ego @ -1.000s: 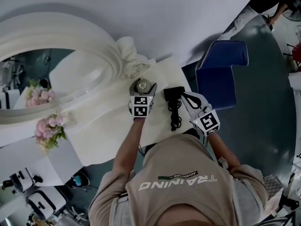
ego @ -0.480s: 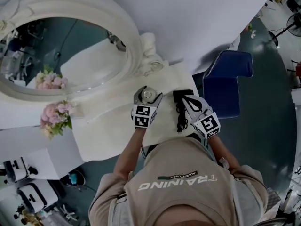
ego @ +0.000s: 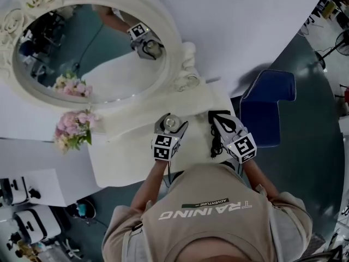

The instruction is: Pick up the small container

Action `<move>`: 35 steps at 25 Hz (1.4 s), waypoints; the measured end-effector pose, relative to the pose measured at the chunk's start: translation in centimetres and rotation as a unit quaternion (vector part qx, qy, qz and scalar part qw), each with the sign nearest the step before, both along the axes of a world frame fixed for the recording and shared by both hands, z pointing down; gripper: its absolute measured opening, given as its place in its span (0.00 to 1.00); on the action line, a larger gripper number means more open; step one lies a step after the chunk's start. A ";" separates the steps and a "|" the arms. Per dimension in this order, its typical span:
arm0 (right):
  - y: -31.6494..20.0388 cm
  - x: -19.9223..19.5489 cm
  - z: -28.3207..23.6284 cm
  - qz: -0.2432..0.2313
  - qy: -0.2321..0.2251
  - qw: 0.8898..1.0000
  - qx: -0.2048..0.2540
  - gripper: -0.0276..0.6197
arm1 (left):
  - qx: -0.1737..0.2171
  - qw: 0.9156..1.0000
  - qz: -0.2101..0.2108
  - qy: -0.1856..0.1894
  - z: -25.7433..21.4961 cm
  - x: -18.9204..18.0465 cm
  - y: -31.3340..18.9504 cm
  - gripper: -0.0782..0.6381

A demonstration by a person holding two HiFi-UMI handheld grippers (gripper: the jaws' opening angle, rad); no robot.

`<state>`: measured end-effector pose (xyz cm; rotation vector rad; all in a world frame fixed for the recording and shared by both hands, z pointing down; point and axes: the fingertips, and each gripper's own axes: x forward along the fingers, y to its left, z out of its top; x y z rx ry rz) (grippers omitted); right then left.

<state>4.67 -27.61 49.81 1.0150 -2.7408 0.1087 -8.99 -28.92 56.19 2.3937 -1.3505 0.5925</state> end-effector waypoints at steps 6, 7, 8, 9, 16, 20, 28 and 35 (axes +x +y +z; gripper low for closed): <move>0.4 -1.2 -1.3 -0.013 0.000 1.000 0.016 0.05 | 0.020 1.000 -0.016 0.004 -2.2 -1.8 0.9 0.61; 0.3 -1.3 -1.5 -0.014 0.000 1.000 0.020 0.05 | 0.025 1.000 -0.018 0.004 -2.8 -2.1 0.9 0.61; 0.2 -1.3 -1.8 -0.015 0.000 1.000 0.024 0.05 | 0.029 0.999 -0.020 0.004 -3.3 -2.4 1.0 0.61; 0.2 -1.3 -2.0 -0.015 0.001 1.000 0.027 0.05 | 0.032 0.999 -0.021 0.003 -3.8 -2.6 1.0 0.61; -0.5 -2.0 -4.3 -0.025 0.001 0.998 0.050 0.05 | 0.046 0.998 -0.043 0.015 -5.8 -4.4 1.3 0.61; -0.8 -2.3 -5.6 -0.025 -0.004 0.998 0.061 0.05 | 0.057 0.997 -0.053 0.019 -6.9 -5.2 1.4 0.61; -0.5 -3.1 -6.3 -0.040 0.029 0.996 0.075 0.05 | 0.083 0.995 -0.055 0.029 -9.6 -5.3 0.7 0.61; -0.6 -3.1 -7.0 -0.034 0.012 0.996 0.082 0.05 | 0.086 0.994 -0.060 0.035 -9.9 -5.2 0.7 0.61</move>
